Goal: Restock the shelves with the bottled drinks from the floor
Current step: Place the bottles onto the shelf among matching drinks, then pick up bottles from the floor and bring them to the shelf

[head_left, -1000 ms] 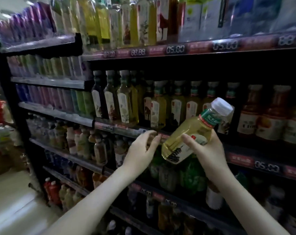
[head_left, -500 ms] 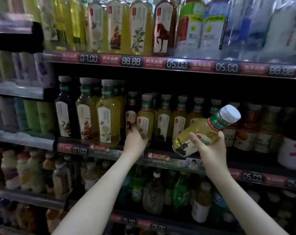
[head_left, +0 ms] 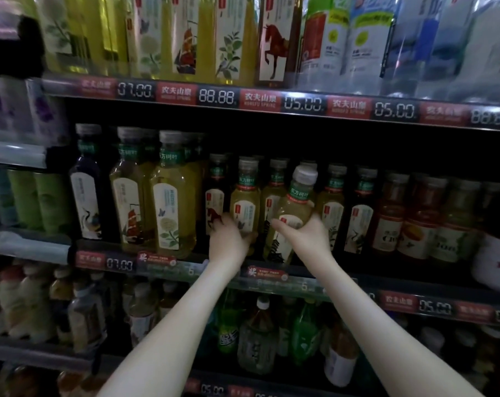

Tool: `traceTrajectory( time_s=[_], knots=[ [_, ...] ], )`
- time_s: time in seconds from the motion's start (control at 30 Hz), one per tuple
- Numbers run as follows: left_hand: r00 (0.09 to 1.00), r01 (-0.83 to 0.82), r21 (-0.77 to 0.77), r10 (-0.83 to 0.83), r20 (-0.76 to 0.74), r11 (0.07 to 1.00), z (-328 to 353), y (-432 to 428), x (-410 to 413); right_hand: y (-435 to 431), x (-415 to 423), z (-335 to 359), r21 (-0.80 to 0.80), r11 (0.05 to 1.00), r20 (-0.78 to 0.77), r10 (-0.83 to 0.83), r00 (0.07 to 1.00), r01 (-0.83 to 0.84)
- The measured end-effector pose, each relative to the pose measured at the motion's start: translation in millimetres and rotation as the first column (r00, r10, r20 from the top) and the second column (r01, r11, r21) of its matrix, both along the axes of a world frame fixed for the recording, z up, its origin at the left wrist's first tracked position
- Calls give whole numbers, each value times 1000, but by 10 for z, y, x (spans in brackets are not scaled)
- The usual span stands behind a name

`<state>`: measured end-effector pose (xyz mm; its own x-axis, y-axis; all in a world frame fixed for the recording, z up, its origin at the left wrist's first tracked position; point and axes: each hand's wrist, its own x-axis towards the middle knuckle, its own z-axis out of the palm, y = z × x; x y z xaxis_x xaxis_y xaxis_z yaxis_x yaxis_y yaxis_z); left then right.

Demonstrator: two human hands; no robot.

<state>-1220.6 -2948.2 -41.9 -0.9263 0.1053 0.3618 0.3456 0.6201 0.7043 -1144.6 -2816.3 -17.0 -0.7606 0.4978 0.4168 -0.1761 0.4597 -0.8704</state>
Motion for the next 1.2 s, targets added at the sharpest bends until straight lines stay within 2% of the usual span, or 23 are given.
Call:
traceTrajectory(
  time_s=[0.13, 0.23, 0.37, 0.53, 0.67, 0.77, 0.93, 1.07, 1.2],
  knots=[
    [1000, 12, 16, -12, -23, 1000, -44, -20, -31, -92, -204, 25, 23, 997, 112, 71, 991, -74],
    [999, 42, 36, -41, -31, 998, -72, -48, -61, -111, -289, -27, 76, 995, 170, 48, 984, -62],
    [997, 68, 31, -67, -39, 997, -113, -53, -78, -85, -316, -130, 73, 997, 181, 18, 983, -31],
    [998, -7, -14, 6, -66, 1000, -101, 22, 26, -99, -267, -103, 114, 992, 221, 29, 975, -56],
    [992, -13, 48, 19, -123, 999, -131, 110, 225, -127, -92, -119, 236, 969, 168, 36, 985, -76],
    [972, -23, 13, 26, -236, 1000, -149, 226, 497, -92, 147, -156, 348, 937, 52, 9, 999, -26],
    [909, 134, -82, -156, -387, 988, -197, 590, 1005, 246, 750, -222, 386, 922, 77, -28, 997, -4],
    [877, 260, -137, -293, -382, 956, -232, 1150, 1592, 838, 1472, -229, 396, 917, 92, 8, 996, -44],
    [862, 300, -158, -338, -377, 941, -255, 2049, 2410, 1759, 2402, -253, 455, 889, 97, -108, 989, 52]
  ],
)
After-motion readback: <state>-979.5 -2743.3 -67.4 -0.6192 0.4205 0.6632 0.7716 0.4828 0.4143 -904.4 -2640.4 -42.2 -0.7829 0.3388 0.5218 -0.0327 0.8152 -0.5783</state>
